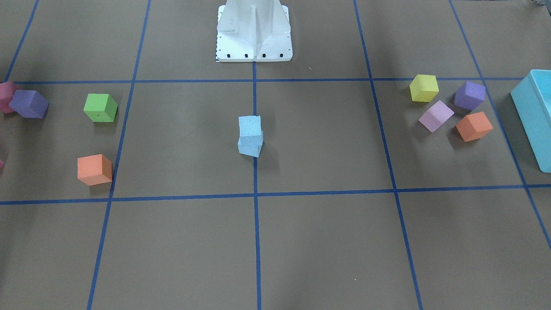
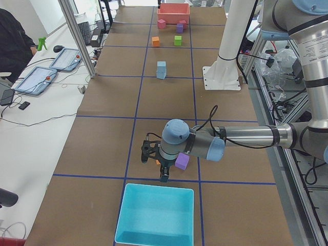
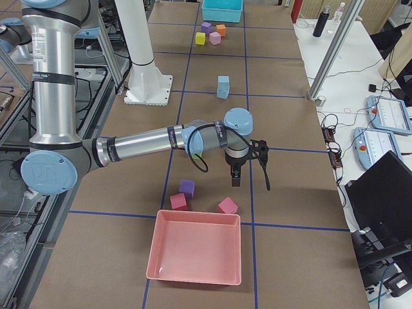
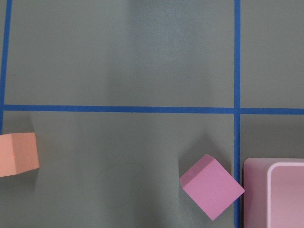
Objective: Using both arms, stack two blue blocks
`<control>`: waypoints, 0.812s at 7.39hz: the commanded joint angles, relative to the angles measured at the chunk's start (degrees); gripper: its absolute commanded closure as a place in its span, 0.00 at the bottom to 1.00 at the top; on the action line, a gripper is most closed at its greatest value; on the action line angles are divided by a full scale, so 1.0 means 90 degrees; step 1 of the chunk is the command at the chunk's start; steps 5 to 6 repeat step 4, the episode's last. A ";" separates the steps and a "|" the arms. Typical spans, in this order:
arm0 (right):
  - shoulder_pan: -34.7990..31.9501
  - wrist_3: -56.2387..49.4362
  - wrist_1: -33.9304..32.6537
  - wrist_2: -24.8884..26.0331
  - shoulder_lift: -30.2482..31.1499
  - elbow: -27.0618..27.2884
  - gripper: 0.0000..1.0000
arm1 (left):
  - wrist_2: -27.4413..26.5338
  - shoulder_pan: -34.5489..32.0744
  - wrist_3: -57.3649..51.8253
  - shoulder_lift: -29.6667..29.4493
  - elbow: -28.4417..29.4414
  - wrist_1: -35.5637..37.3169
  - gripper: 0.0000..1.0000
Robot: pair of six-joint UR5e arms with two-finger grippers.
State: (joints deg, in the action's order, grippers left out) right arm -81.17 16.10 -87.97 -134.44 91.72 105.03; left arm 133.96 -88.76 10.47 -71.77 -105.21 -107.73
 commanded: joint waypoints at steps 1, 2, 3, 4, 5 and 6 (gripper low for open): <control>0.0005 -0.0002 -0.0030 0.0025 -0.0035 -0.0039 0.00 | -0.0002 -0.0002 0.0008 0.0006 0.0000 -0.0013 0.02; 0.0005 0.0008 -0.0040 0.0035 -0.0045 -0.0078 0.00 | -0.0002 -0.0002 0.0008 0.0006 0.0000 -0.0013 0.02; 0.0015 0.0008 -0.0040 0.0045 -0.0064 -0.0097 0.00 | -0.0002 -0.0002 0.0018 0.0006 0.0000 -0.0022 0.02; 0.0025 0.0008 -0.0040 0.0045 -0.0064 -0.0117 0.00 | -0.0002 -0.0002 0.0018 0.0006 0.0000 -0.0022 0.02; 0.0025 0.0008 -0.0040 0.0045 -0.0064 -0.0117 0.00 | -0.0002 -0.0002 0.0018 0.0006 0.0000 -0.0022 0.02; 0.0025 0.0008 -0.0040 0.0045 -0.0064 -0.0117 0.00 | -0.0002 -0.0002 0.0018 0.0006 0.0000 -0.0022 0.02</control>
